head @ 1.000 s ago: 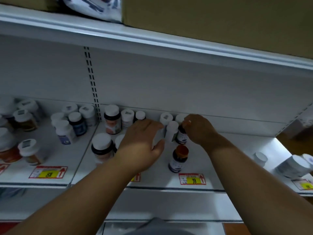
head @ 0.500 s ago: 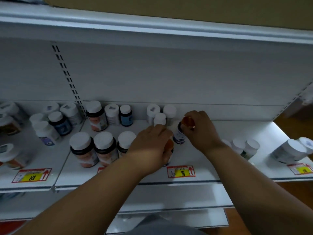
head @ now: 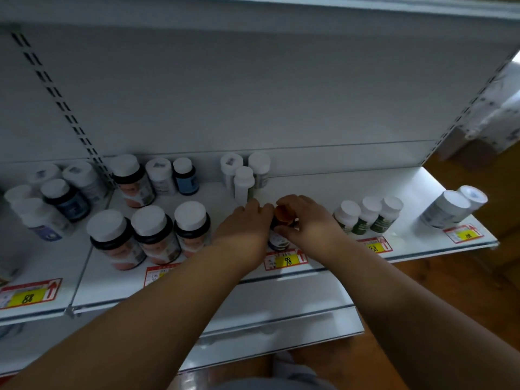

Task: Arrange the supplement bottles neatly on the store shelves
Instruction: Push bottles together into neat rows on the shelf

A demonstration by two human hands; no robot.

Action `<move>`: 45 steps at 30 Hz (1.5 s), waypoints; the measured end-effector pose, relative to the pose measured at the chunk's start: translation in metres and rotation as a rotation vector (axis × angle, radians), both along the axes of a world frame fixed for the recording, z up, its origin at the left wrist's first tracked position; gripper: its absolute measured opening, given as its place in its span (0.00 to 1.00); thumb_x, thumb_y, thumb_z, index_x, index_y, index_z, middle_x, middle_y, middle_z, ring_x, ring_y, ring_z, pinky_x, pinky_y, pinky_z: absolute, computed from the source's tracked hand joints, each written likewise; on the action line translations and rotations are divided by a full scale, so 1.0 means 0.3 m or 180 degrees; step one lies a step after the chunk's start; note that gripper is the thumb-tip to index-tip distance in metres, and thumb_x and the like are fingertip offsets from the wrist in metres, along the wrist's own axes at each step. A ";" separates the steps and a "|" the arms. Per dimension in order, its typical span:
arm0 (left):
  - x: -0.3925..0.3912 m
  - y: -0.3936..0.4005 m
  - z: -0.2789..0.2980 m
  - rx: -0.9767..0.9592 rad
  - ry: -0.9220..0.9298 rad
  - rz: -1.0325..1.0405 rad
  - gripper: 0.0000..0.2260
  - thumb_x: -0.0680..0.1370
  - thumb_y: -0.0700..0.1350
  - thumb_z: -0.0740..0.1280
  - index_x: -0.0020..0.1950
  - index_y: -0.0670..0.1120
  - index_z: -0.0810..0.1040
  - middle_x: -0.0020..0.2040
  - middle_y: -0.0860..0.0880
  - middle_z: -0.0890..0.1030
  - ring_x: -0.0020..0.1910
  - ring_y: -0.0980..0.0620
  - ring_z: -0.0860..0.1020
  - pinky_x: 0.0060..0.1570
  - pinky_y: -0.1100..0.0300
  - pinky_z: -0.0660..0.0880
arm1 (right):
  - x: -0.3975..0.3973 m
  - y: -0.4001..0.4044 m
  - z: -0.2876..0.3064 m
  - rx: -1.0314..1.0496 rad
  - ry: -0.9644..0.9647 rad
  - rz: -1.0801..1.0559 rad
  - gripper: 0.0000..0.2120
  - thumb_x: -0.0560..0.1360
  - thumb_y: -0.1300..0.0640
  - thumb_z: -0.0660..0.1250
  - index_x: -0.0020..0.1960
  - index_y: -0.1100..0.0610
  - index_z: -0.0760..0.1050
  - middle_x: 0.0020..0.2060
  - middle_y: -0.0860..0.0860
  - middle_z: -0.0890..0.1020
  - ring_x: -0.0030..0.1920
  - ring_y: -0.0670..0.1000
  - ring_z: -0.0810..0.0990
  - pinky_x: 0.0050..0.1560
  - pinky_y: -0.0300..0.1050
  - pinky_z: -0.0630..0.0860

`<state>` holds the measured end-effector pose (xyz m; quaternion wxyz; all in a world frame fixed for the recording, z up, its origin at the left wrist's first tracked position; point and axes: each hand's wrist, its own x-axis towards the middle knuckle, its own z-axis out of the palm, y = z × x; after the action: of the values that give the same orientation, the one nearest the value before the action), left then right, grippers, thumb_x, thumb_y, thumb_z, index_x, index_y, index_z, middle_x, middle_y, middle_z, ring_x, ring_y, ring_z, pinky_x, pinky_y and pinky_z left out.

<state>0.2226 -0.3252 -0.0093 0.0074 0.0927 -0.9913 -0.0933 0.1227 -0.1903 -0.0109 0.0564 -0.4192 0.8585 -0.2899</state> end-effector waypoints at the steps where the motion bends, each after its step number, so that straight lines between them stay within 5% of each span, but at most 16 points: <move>1: 0.000 0.000 0.000 0.0013 0.0004 0.0033 0.19 0.75 0.39 0.65 0.64 0.46 0.65 0.57 0.44 0.68 0.48 0.45 0.70 0.41 0.53 0.68 | -0.006 -0.006 -0.001 -0.0007 -0.0048 -0.0014 0.23 0.71 0.52 0.73 0.65 0.53 0.72 0.54 0.53 0.76 0.52 0.53 0.77 0.50 0.43 0.71; 8: -0.007 0.004 0.005 0.0229 0.0036 0.0250 0.17 0.76 0.44 0.65 0.64 0.49 0.66 0.57 0.46 0.68 0.49 0.47 0.69 0.45 0.52 0.72 | -0.063 -0.005 -0.027 0.0059 -0.0251 0.0307 0.24 0.72 0.44 0.70 0.65 0.47 0.68 0.56 0.47 0.73 0.52 0.48 0.75 0.53 0.46 0.75; 11: -0.012 0.014 0.006 0.0087 0.0195 0.0330 0.23 0.76 0.52 0.66 0.68 0.50 0.65 0.61 0.47 0.68 0.54 0.47 0.70 0.51 0.51 0.73 | -0.104 -0.029 -0.007 -0.0287 -0.0572 0.0182 0.22 0.73 0.35 0.59 0.62 0.45 0.70 0.55 0.44 0.74 0.53 0.44 0.75 0.52 0.41 0.73; 14: -0.015 0.019 0.010 0.0124 0.0337 0.0506 0.30 0.74 0.56 0.66 0.73 0.50 0.61 0.66 0.48 0.67 0.61 0.46 0.67 0.58 0.50 0.71 | -0.186 -0.124 0.016 -0.0547 -0.0261 0.0295 0.11 0.81 0.48 0.56 0.56 0.50 0.74 0.51 0.50 0.77 0.49 0.49 0.76 0.46 0.41 0.71; 17: -0.007 0.018 0.033 0.0313 0.0655 0.0650 0.29 0.74 0.52 0.65 0.73 0.48 0.63 0.65 0.47 0.69 0.61 0.46 0.68 0.59 0.51 0.70 | -0.273 -0.256 0.042 -0.0110 0.0130 0.0871 0.15 0.80 0.59 0.59 0.66 0.58 0.72 0.61 0.58 0.75 0.58 0.56 0.74 0.56 0.46 0.70; 21: 0.016 0.028 0.049 0.0345 0.1183 0.0808 0.23 0.74 0.46 0.68 0.69 0.45 0.71 0.61 0.45 0.75 0.57 0.45 0.72 0.56 0.54 0.70 | -0.317 -0.377 0.017 0.0653 0.1035 0.1747 0.17 0.75 0.62 0.66 0.64 0.60 0.76 0.63 0.58 0.75 0.61 0.58 0.73 0.61 0.51 0.66; 24: 0.028 0.054 0.052 0.0260 0.1478 0.0989 0.19 0.72 0.42 0.71 0.63 0.43 0.76 0.55 0.44 0.78 0.52 0.44 0.75 0.50 0.61 0.65 | -0.324 -0.382 -0.006 0.0651 0.1178 0.1746 0.20 0.74 0.61 0.69 0.65 0.58 0.74 0.62 0.56 0.73 0.59 0.56 0.72 0.58 0.52 0.70; 31: 0.060 0.076 0.039 0.0428 0.1470 0.1223 0.16 0.73 0.43 0.68 0.59 0.42 0.79 0.53 0.43 0.79 0.50 0.42 0.77 0.47 0.49 0.75 | -0.331 -0.361 0.002 0.0470 0.1072 0.1894 0.13 0.73 0.68 0.63 0.58 0.62 0.73 0.56 0.57 0.74 0.53 0.57 0.75 0.51 0.52 0.73; 36: 0.060 0.048 0.044 0.0305 0.1501 0.1055 0.17 0.72 0.43 0.70 0.60 0.42 0.78 0.54 0.43 0.78 0.52 0.41 0.76 0.50 0.50 0.74 | -0.329 -0.311 0.043 0.0659 0.0789 0.1281 0.21 0.77 0.55 0.66 0.68 0.55 0.67 0.62 0.56 0.69 0.56 0.57 0.74 0.53 0.49 0.72; 41: -0.006 0.054 0.062 0.0582 0.1683 0.1058 0.21 0.75 0.48 0.67 0.67 0.44 0.72 0.61 0.44 0.75 0.58 0.44 0.71 0.54 0.56 0.68 | -0.332 -0.158 0.139 0.0583 0.0702 0.0739 0.19 0.79 0.43 0.57 0.54 0.59 0.72 0.53 0.57 0.73 0.49 0.53 0.73 0.48 0.46 0.70; 45: -0.085 0.101 0.085 0.0870 0.1772 0.0769 0.29 0.74 0.56 0.69 0.72 0.48 0.67 0.66 0.48 0.73 0.63 0.50 0.66 0.58 0.60 0.61 | -0.284 0.002 0.254 -0.0413 0.0107 -0.0032 0.23 0.75 0.35 0.58 0.44 0.55 0.69 0.40 0.51 0.76 0.37 0.50 0.78 0.35 0.44 0.72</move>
<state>0.1973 -0.2948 0.0161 0.2764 0.1806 -0.9114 -0.2457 0.0374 -0.1897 0.0652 0.0132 -0.4225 0.8409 -0.3380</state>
